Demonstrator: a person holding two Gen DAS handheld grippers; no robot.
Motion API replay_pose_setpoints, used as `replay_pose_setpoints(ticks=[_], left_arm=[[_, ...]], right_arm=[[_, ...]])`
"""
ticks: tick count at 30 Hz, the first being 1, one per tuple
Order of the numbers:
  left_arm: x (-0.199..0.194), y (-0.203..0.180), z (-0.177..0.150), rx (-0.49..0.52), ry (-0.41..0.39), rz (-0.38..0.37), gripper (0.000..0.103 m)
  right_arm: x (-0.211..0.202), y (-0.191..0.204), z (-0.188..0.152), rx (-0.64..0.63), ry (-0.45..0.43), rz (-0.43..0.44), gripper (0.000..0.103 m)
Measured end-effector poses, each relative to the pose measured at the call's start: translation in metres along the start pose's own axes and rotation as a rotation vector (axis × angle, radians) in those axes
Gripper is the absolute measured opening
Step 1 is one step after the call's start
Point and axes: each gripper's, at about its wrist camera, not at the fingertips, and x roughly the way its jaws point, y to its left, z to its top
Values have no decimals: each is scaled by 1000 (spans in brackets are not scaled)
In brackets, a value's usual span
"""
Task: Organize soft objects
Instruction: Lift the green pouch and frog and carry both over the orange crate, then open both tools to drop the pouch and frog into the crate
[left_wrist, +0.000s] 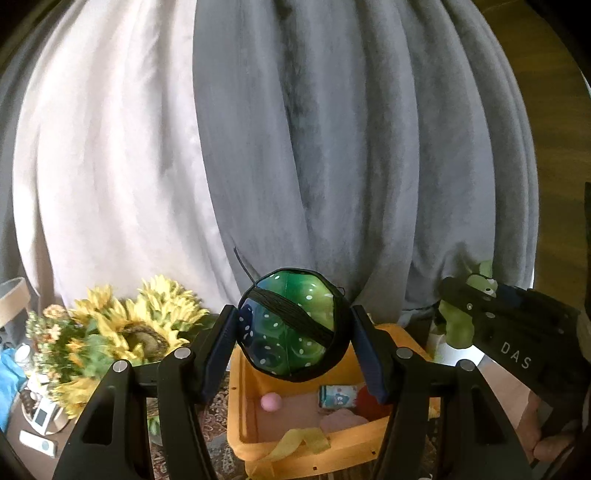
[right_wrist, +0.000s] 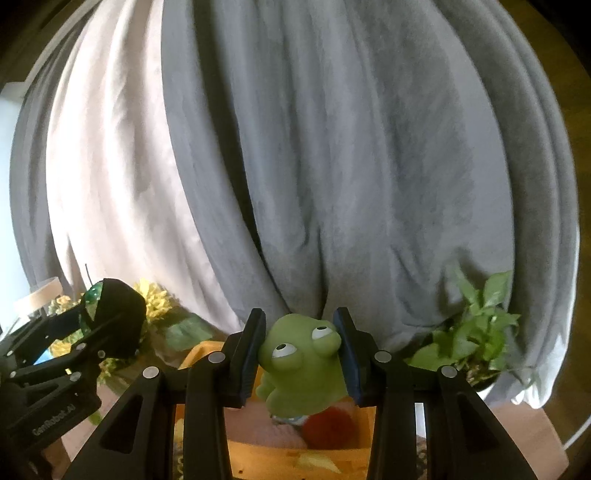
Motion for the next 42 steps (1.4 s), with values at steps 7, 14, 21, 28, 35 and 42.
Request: replay_pose_setpoints(ticks=[7, 14, 21, 28, 35, 42], left_arm=[[43, 4, -9, -7, 83, -4, 60], [78, 6, -24, 10, 165, -13, 60], [108, 4, -42, 35, 264, -32, 60], [132, 4, -60, 49, 346, -49, 61], [145, 6, -69, 39, 403, -67, 63], [136, 4, -63, 55, 363, -48, 67]], right_arm=[[43, -5, -8, 8, 75, 12, 39], [82, -13, -21, 38, 191, 36, 39], [112, -20, -40, 46, 311, 45, 39], [135, -22, -55, 22, 386, 26, 39], [143, -23, -59, 26, 424, 20, 45], [133, -22, -52, 17, 398, 1, 52]])
